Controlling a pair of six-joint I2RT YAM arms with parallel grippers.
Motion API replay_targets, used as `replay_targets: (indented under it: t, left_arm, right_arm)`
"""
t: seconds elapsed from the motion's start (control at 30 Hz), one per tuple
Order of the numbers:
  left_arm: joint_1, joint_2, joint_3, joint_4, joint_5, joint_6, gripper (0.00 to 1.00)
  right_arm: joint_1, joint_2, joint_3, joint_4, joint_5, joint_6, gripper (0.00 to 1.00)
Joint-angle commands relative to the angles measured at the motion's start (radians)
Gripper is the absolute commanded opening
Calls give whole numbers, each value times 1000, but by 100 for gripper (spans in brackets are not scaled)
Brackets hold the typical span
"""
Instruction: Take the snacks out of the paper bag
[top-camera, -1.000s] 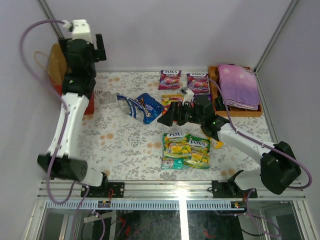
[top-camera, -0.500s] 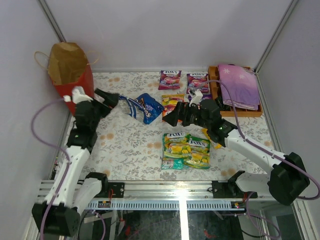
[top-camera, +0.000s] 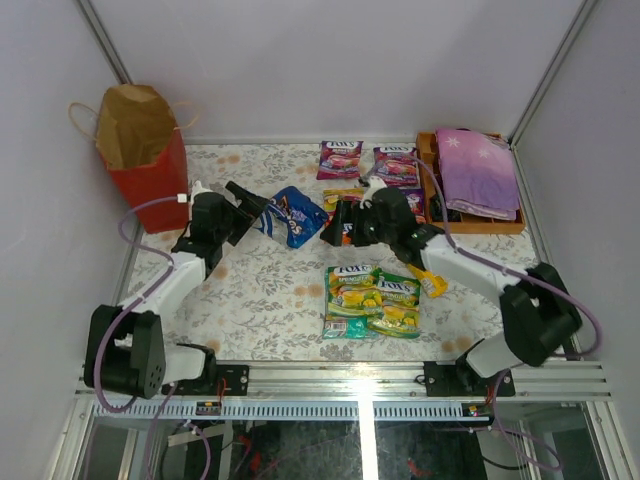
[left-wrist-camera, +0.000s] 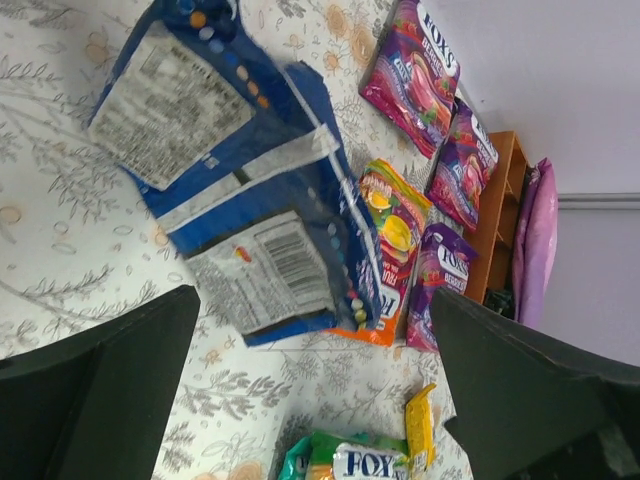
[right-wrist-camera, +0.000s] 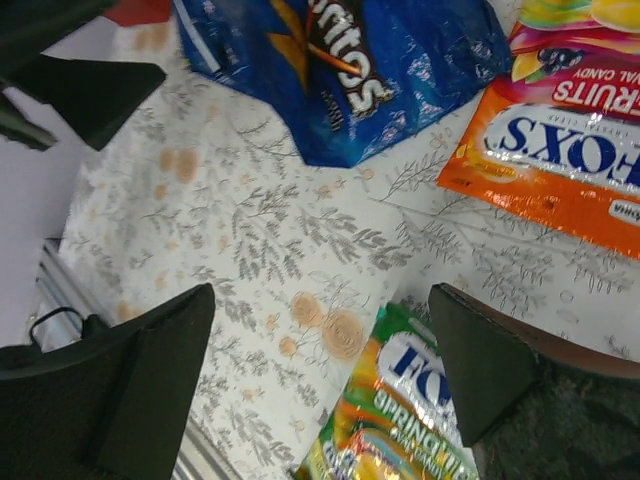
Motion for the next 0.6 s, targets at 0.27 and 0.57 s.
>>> replay_targets:
  t: [0.27, 0.57]
  left_arm:
    - [-14, 228, 195, 84, -25, 123, 100]
    - [-17, 281, 100, 157, 57, 190, 16]
  right_arm:
    - [-85, 634, 833, -343, -5, -269, 78]
    - [-85, 1075, 1358, -567, -93, -346, 72]
